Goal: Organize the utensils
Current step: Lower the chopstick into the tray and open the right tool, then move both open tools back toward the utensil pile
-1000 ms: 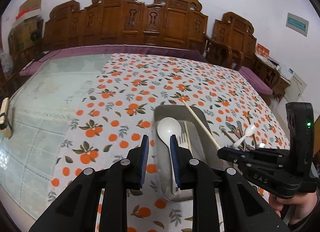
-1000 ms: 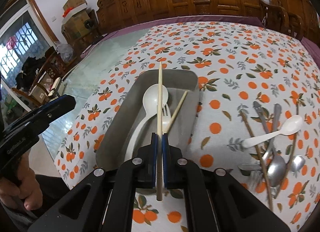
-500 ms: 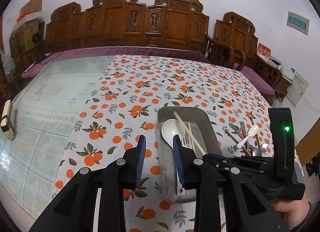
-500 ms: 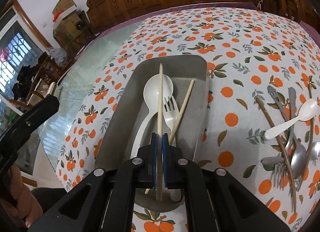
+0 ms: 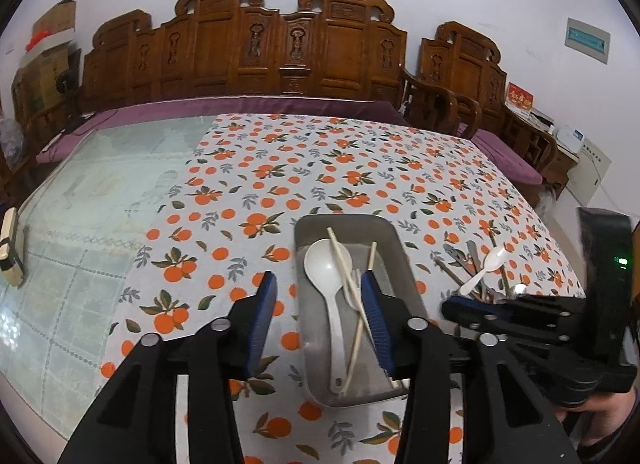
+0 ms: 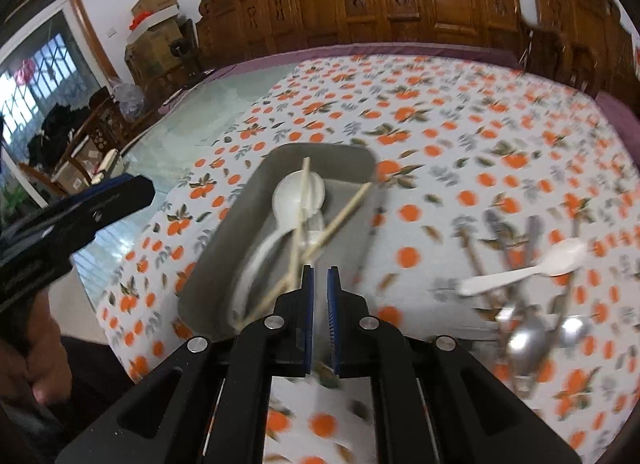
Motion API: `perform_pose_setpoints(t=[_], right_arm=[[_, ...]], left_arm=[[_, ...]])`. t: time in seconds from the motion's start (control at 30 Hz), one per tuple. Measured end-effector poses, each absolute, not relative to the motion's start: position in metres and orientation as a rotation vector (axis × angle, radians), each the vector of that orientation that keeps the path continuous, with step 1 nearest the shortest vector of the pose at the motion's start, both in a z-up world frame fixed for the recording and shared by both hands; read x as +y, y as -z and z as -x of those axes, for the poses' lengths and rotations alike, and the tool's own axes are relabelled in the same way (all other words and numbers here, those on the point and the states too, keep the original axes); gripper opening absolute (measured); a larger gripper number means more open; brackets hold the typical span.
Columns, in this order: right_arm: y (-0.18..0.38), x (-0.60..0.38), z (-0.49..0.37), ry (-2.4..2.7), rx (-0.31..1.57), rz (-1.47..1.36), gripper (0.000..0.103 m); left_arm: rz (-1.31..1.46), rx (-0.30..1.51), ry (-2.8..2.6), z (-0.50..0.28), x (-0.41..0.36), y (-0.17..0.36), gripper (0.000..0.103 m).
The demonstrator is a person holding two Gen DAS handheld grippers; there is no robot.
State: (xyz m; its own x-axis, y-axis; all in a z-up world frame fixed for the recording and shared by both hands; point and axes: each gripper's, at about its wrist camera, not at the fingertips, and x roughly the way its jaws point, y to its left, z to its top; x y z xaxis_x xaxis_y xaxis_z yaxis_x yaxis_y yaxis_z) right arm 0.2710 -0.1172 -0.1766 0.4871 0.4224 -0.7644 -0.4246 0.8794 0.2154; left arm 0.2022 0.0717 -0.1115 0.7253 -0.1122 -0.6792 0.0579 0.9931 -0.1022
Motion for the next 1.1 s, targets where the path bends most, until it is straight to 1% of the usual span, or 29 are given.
perform_pose_setpoints(t=[0.07,0.13,0.17,0.23,0.33,0.37,0.4,0.43,0.63,0.87,1.1], right_arm=[[0.170,-0.134,-0.265,-0.497,0.906,0.025,0.010],[0.166,-0.152,-0.257,-0.477,0.887,0.045,0.010],[0.164,-0.162,-0.255,-0.465,0.881,0.054,0.010],[0.163,-0.179,-0.253,-0.437,0.873,0.080,0.010],[0.164,-0.205,-0.251,-0.399,0.868,0.108,0.011],[0.166,-0.212,-0.250,-0.389,0.868,0.117,0.014],[0.169,-0.221,-0.250,-0.378,0.871,0.126,0.021],[0.171,-0.226,-0.250,-0.372,0.872,0.131,0.023],[0.185,-0.259,-0.246,-0.340,0.885,0.119,0.023],[0.203,-0.287,-0.254,-0.319,0.919,0.044,0.023],[0.202,-0.298,-0.271,-0.336,0.926,0.053,0.023]], left_arm=[[0.066,0.751,0.105,-0.203,0.063,0.111,0.049],[0.060,0.747,0.116,-0.203,0.055,0.111,0.061],[0.057,0.745,0.126,-0.203,0.049,0.112,0.063],[0.052,0.744,0.137,-0.204,0.042,0.113,0.071],[0.044,0.756,0.152,-0.206,0.025,0.119,0.071],[0.044,0.761,0.154,-0.207,0.021,0.121,0.071],[0.043,0.768,0.158,-0.208,0.017,0.123,0.071],[0.040,0.773,0.159,-0.208,0.011,0.126,0.071],[0.020,0.788,0.162,-0.209,-0.009,0.138,0.073],[-0.014,0.808,0.209,-0.209,-0.032,0.147,0.074],[-0.063,0.836,0.243,-0.221,-0.075,0.154,0.072]])
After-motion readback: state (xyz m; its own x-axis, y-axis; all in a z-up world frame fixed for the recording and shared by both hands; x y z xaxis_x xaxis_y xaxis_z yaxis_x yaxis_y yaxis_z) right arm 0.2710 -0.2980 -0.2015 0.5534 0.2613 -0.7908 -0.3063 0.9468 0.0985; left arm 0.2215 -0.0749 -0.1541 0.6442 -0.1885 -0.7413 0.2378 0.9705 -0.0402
